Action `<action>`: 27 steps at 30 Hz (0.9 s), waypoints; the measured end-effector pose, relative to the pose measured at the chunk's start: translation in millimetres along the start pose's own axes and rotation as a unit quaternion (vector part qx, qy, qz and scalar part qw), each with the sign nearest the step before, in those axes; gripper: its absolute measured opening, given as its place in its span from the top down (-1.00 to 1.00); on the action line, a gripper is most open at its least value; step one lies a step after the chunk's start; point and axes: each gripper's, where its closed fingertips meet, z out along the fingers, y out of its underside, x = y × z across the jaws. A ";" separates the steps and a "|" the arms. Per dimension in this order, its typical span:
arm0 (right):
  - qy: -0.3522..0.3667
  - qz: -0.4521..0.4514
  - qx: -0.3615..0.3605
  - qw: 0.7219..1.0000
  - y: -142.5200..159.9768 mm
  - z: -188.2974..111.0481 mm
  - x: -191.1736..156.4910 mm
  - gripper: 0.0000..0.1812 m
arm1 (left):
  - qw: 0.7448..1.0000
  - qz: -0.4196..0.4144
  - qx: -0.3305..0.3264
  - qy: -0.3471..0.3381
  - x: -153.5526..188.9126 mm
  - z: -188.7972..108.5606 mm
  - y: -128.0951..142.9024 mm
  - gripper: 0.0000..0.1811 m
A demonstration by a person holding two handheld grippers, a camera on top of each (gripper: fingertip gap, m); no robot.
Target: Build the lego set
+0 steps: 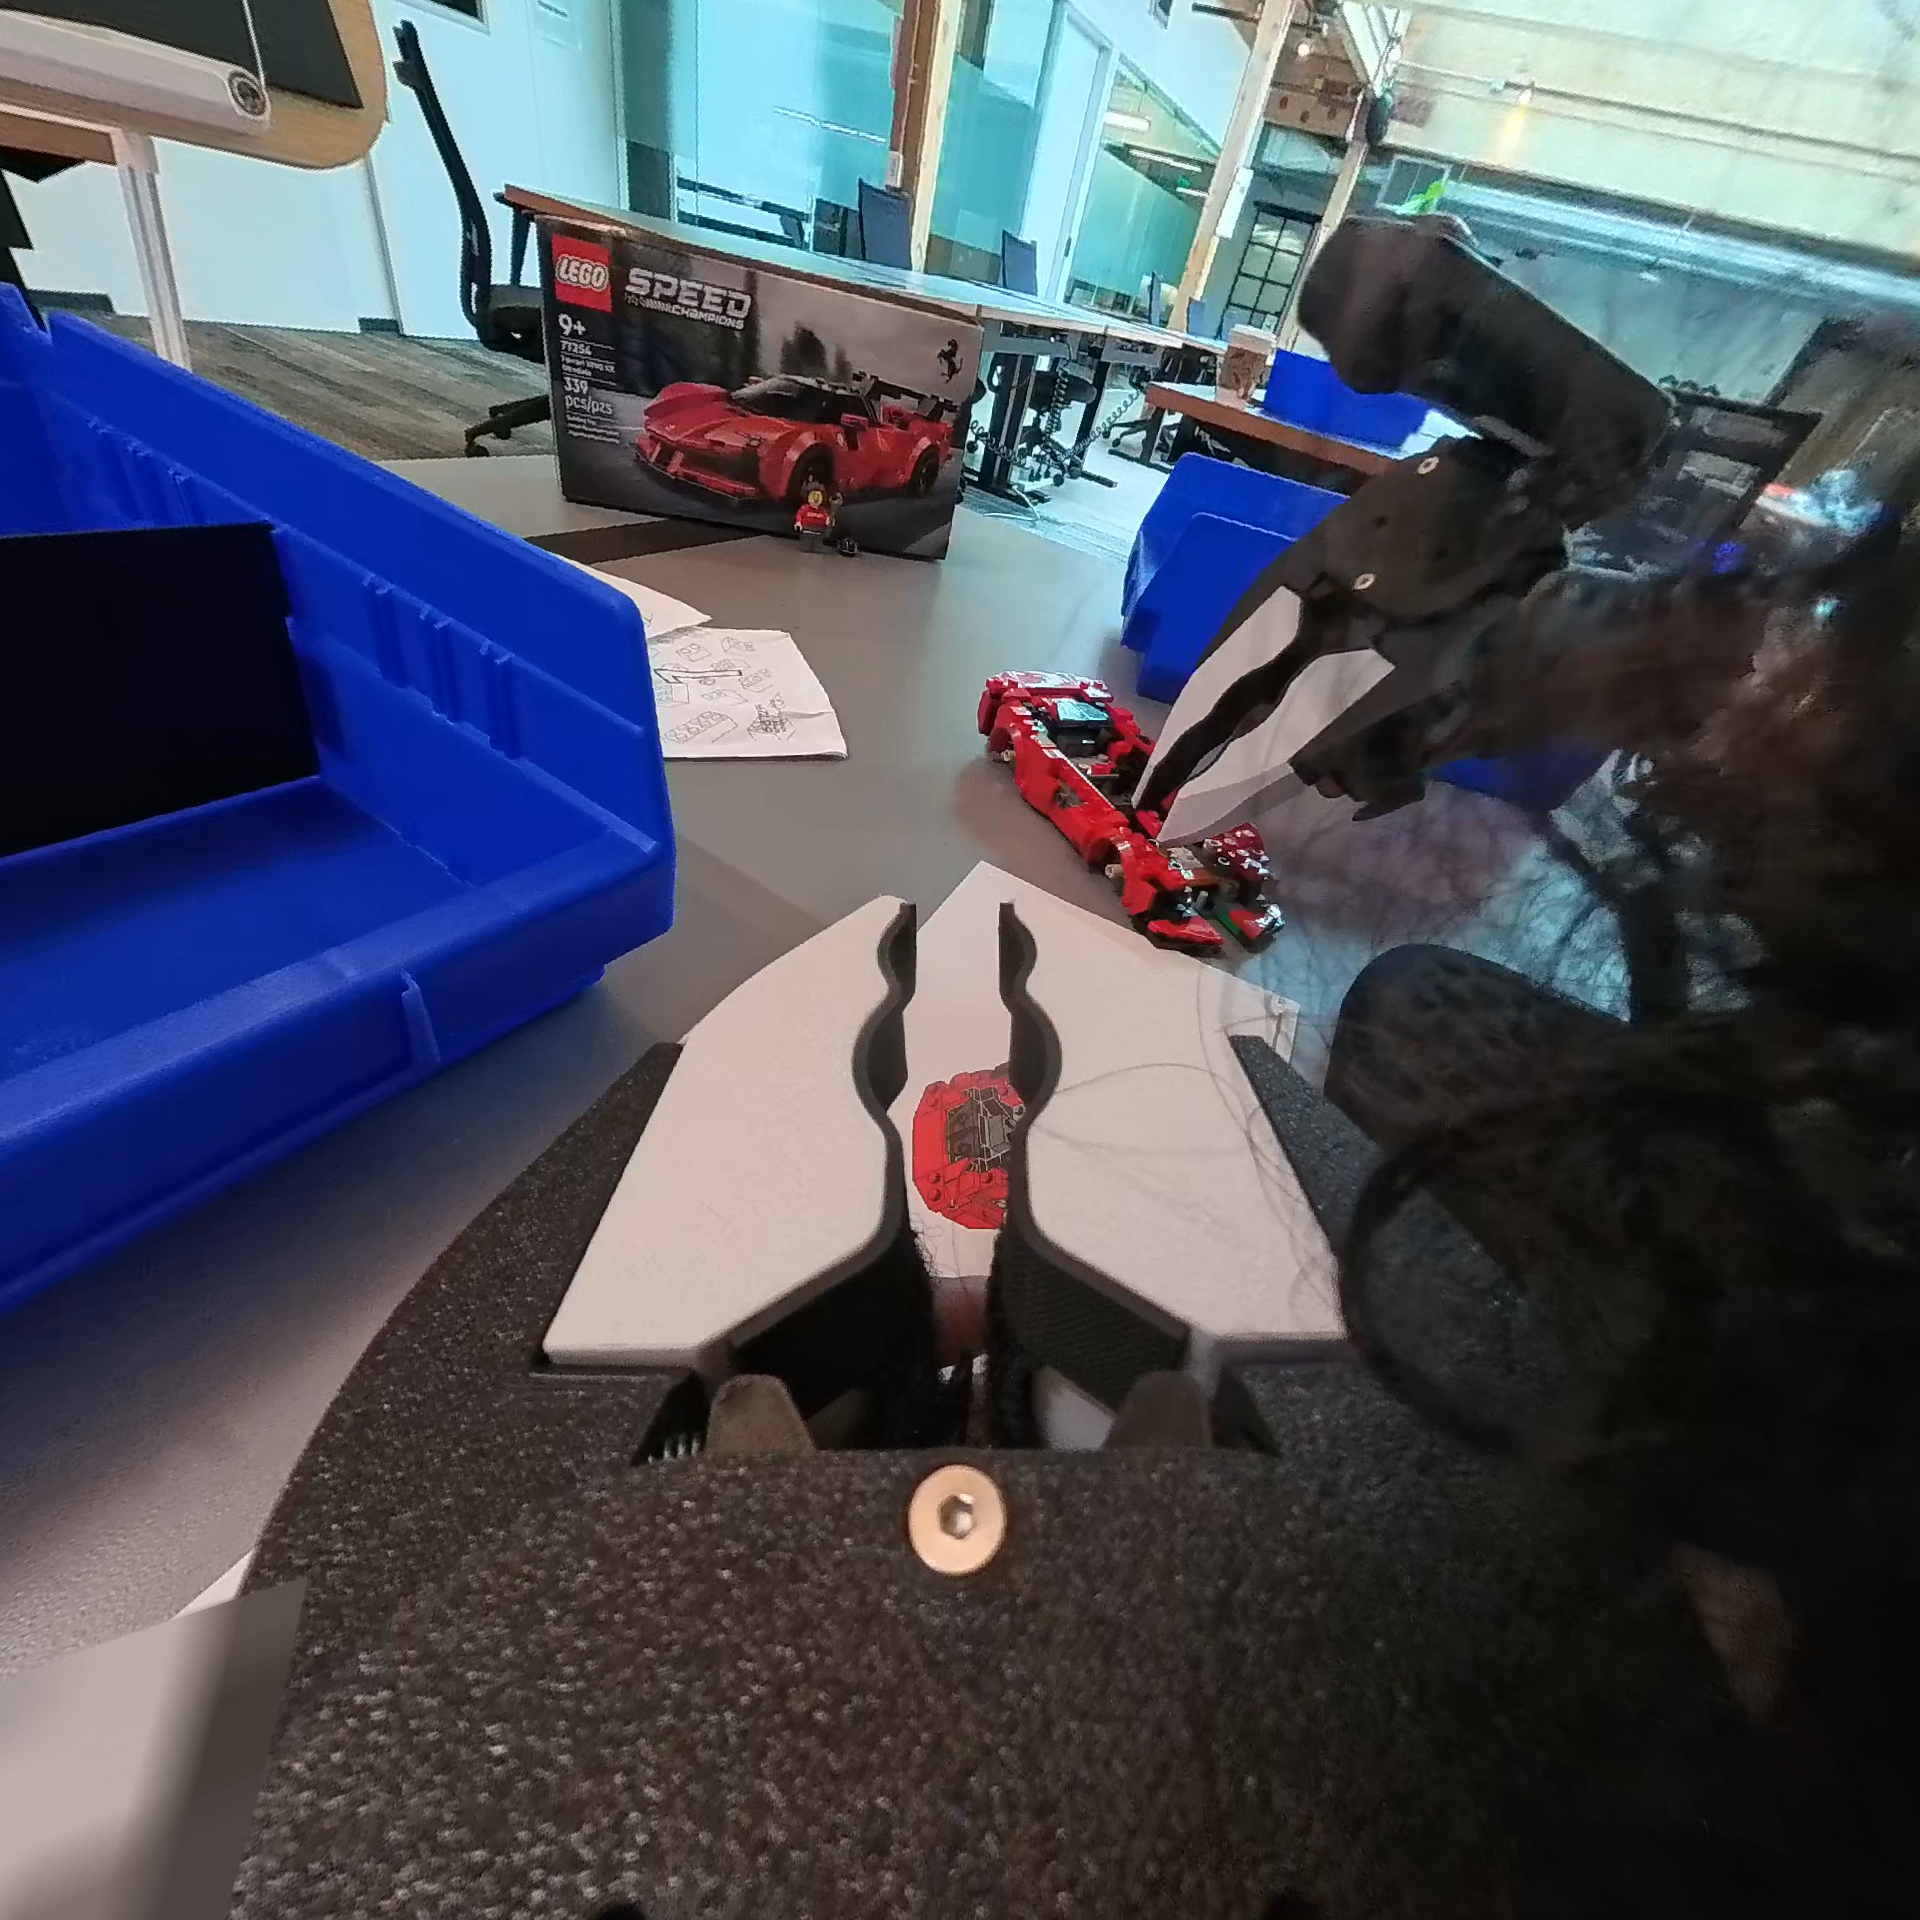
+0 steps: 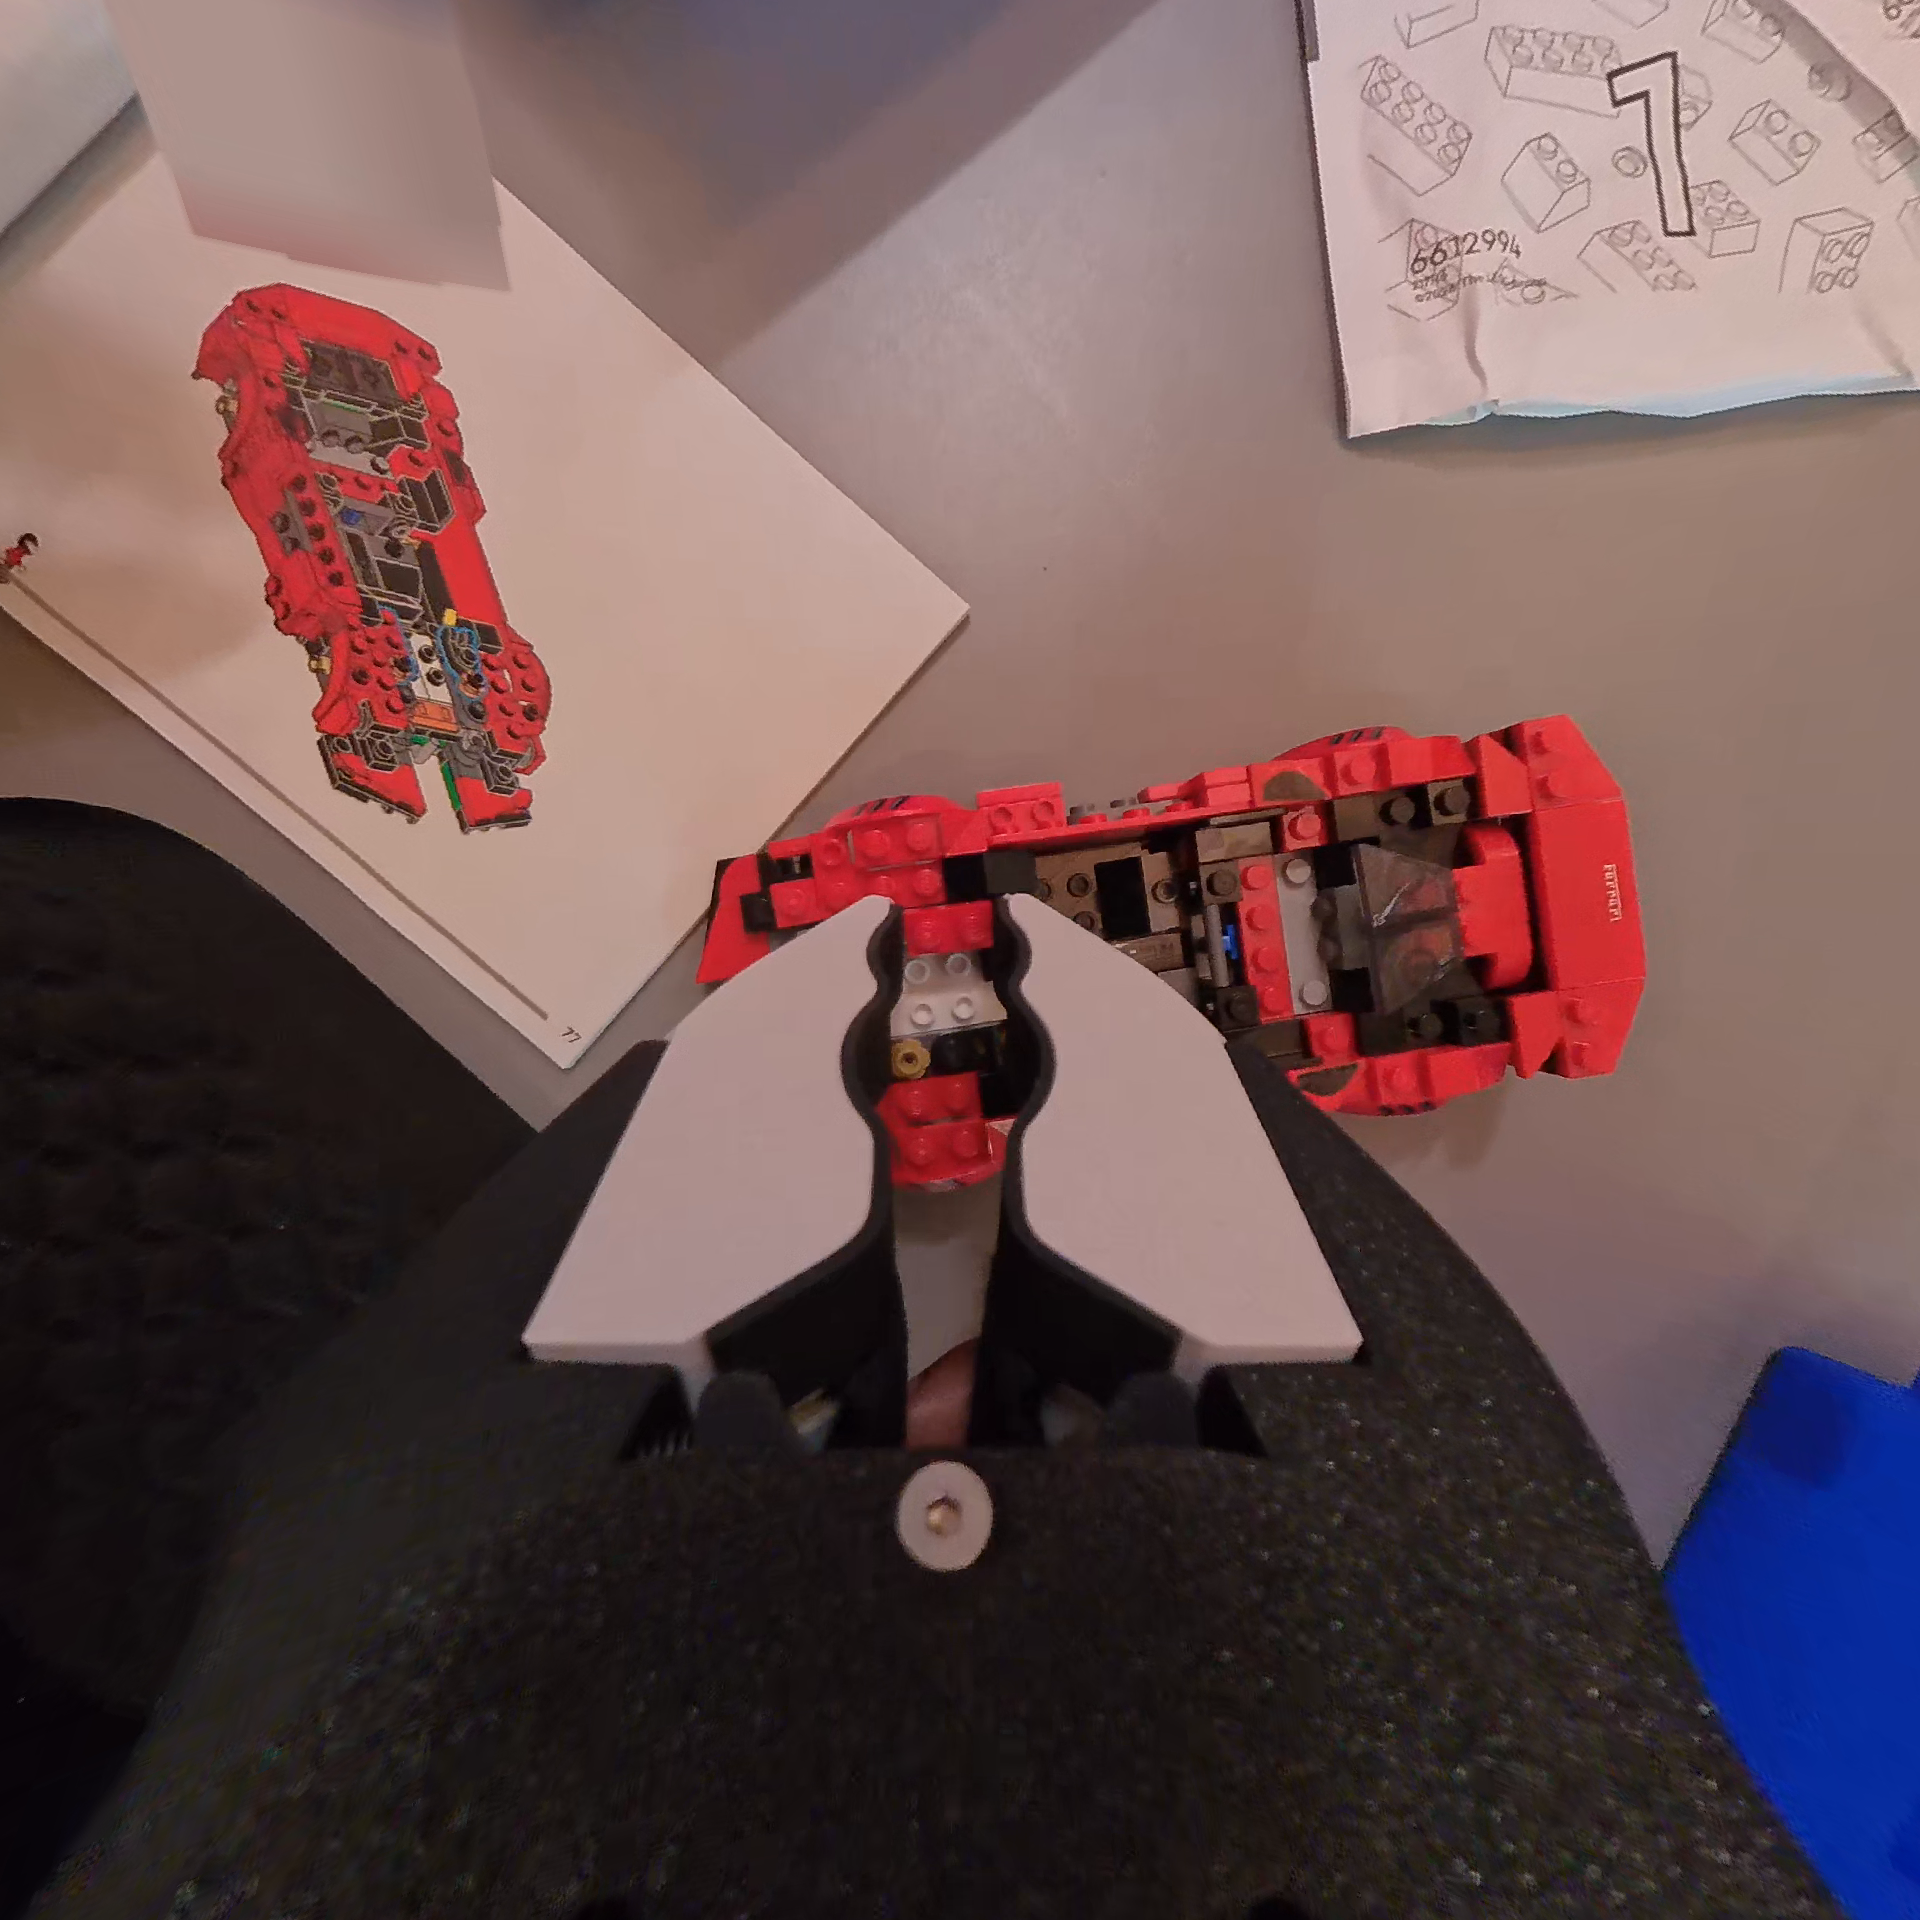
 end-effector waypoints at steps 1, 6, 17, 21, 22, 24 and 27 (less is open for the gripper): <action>0.001 -0.001 0.001 1.000 -0.1 0.0 0.0 0.82 | 1.000 0.000 0.000 0.000 0.0 0.1 0.1 0.84; 0.014 -0.007 0.005 1.000 -1.0 0.0 0.2 0.82 | 1.000 0.000 -0.001 0.000 0.0 0.1 0.2 0.84; 0.036 -0.024 0.010 0.999 -3.1 0.4 1.1 0.81 | 1.000 0.002 -0.001 0.000 0.3 0.1 0.5 0.84; 0.037 -0.031 0.013 0.999 -4.1 0.8 1.3 0.81 | 1.000 0.002 -0.001 0.000 0.2 0.0 0.4 0.84; 0.037 -0.033 0.012 0.999 -4.3 0.9 1.3 0.81 | 1.000 0.002 -0.001 0.000 0.2 0.0 0.4 0.84; 0.038 -0.040 0.011 0.998 -4.4 0.9 1.6 0.80 | 1.000 0.002 -0.001 0.000 0.3 -0.1 0.5 0.84; 0.038 -0.049 0.008 0.998 -4.9 0.9 2.6 0.78 | 1.000 0.002 -0.001 0.000 0.4 -0.2 0.4 0.84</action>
